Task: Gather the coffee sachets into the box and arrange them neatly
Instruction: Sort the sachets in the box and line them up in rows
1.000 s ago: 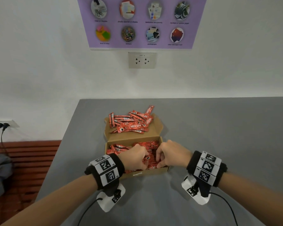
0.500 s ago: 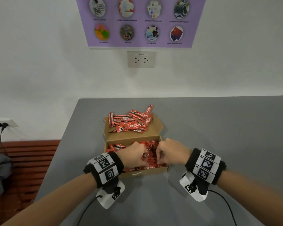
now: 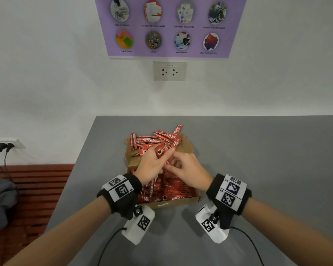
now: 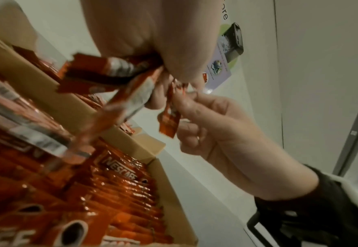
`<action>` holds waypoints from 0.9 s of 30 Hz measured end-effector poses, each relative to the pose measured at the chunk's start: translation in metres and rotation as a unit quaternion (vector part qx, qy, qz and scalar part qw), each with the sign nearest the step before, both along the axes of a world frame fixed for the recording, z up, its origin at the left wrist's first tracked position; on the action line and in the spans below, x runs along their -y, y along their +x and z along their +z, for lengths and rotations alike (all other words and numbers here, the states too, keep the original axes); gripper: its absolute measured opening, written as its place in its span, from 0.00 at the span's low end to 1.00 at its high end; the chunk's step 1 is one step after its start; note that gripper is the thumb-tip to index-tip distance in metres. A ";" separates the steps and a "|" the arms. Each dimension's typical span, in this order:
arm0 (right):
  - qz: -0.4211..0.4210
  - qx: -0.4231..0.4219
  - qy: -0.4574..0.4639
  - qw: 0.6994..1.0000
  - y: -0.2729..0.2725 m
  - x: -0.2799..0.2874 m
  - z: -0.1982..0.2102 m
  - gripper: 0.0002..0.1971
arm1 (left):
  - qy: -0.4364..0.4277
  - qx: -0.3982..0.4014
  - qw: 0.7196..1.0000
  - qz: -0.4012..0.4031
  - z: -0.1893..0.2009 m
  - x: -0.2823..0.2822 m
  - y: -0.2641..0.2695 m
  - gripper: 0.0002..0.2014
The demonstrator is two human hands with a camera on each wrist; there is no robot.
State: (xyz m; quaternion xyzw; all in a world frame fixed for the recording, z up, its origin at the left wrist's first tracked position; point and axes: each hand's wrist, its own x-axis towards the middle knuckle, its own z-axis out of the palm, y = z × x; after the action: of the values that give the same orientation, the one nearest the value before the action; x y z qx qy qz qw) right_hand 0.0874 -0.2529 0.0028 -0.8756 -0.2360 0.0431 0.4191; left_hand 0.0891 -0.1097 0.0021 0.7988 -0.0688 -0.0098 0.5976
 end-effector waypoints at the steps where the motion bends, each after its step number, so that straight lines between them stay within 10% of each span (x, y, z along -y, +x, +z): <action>1: -0.001 -0.002 -0.003 1.000 0.001 0.002 0.000 0.04 | -0.025 -0.021 0.999 -0.005 0.000 -0.003 0.000 0.10; 18: -0.078 -0.022 0.101 0.992 0.007 0.030 0.007 0.20 | 0.174 -0.085 0.973 -0.127 -0.002 -0.020 -0.008 0.06; 27: -0.028 -0.013 -0.059 0.998 0.013 0.054 0.006 0.07 | 0.226 -0.044 0.965 -0.129 0.012 -0.031 -0.002 0.06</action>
State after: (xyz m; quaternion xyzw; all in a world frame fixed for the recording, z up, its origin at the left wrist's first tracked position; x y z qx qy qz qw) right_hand 0.1003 -0.3071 0.0090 -0.9046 -0.2030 0.0567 0.3704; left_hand 0.0869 -0.0788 0.0142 0.8964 -0.1409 -0.1367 0.3975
